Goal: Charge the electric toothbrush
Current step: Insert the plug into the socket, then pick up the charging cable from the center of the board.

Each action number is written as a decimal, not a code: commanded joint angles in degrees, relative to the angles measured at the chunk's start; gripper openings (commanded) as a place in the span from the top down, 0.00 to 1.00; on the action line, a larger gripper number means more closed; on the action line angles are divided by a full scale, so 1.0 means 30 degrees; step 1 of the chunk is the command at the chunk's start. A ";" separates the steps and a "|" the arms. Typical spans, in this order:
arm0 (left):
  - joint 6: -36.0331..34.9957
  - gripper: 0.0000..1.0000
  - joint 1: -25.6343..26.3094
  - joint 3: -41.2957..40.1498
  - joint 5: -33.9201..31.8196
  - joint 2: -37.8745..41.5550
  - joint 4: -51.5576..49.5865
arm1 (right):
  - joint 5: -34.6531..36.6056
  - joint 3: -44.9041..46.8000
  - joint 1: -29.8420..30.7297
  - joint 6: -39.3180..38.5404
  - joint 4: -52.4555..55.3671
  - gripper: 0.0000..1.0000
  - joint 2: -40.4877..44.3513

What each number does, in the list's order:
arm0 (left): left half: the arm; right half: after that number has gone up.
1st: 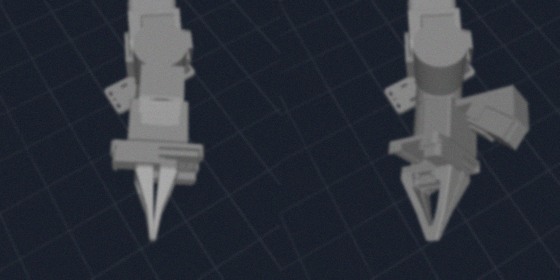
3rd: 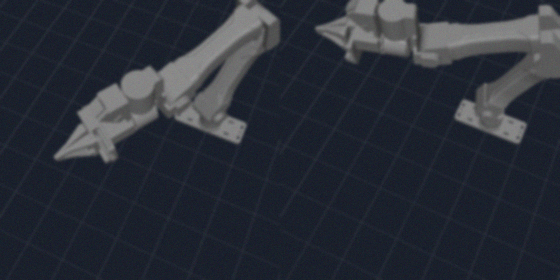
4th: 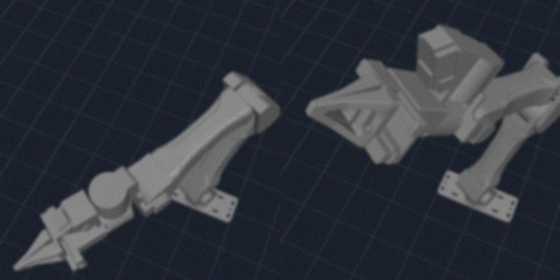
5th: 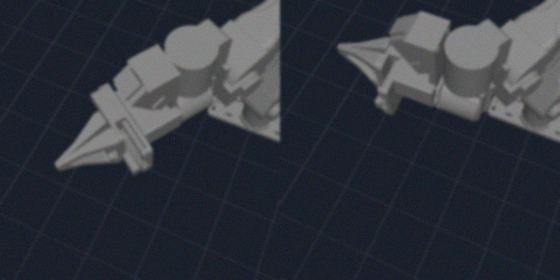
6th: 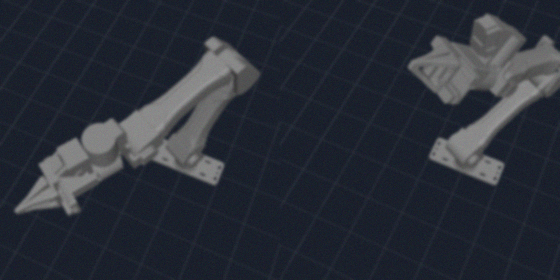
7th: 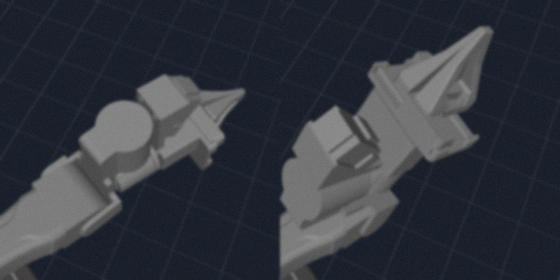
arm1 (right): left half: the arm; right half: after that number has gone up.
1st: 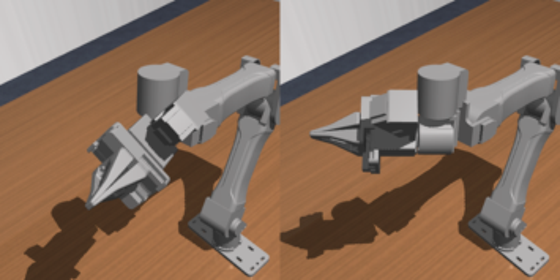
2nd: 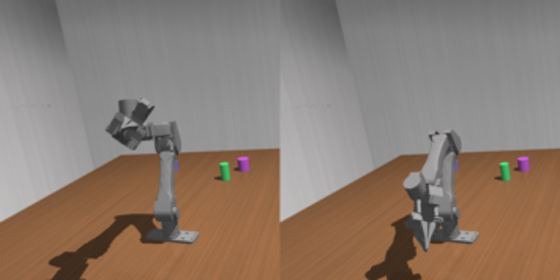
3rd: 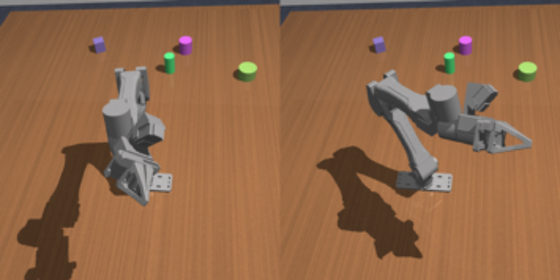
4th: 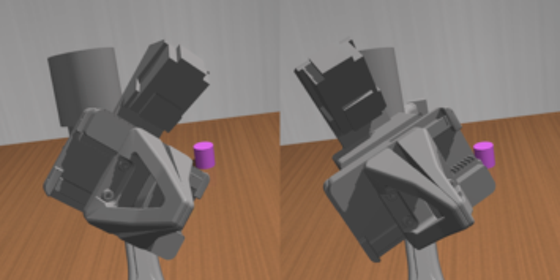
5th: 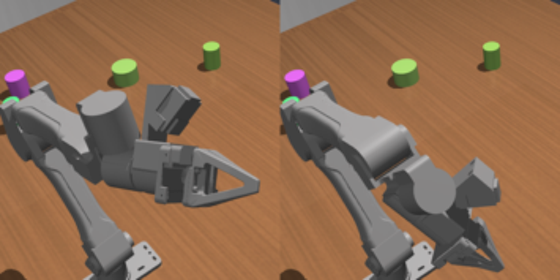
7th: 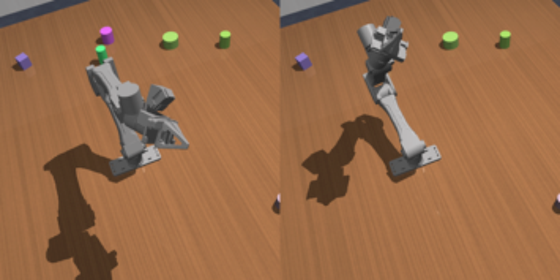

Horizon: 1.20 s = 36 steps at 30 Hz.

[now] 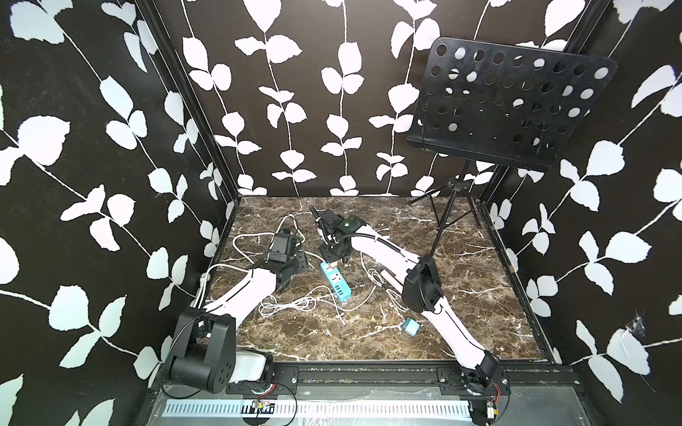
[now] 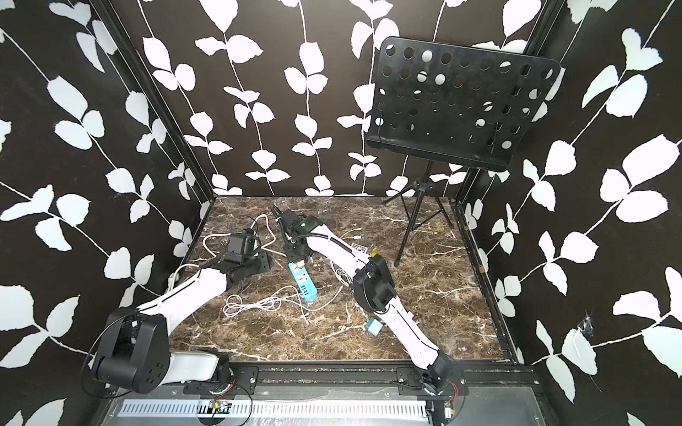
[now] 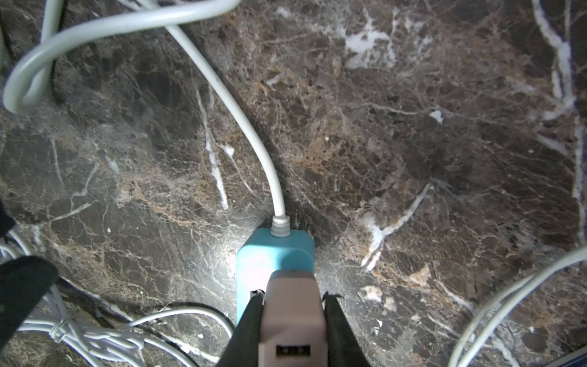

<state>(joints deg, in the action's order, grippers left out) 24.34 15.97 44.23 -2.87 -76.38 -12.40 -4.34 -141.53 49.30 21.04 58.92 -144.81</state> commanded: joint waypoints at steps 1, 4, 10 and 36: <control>-0.0147 0.59 -0.0023 -0.0327 -0.0311 0.0888 -0.0697 | 0.0987 0.1096 0.0413 -0.0381 0.0236 0.91 -0.0403; -0.0224 0.57 -0.0019 -0.0336 -0.0267 0.1134 -0.0933 | 0.1772 0.2199 0.0094 -0.0407 -0.0817 0.91 -0.0386; -0.0320 0.55 -0.0019 -0.0326 -0.0122 0.1879 -0.1575 | 0.0556 0.3010 0.0002 -0.0979 -0.1956 0.91 -0.0597; -0.0349 0.41 0.0184 -0.0957 0.0663 0.3572 -0.1989 | 0.3737 0.8423 0.0025 -0.0247 -0.6296 0.75 0.3197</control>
<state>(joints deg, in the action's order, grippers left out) 24.10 16.10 42.52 -1.67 -67.29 -17.76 4.43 -117.38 50.15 19.68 37.76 -133.91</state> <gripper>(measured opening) 0.581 0.260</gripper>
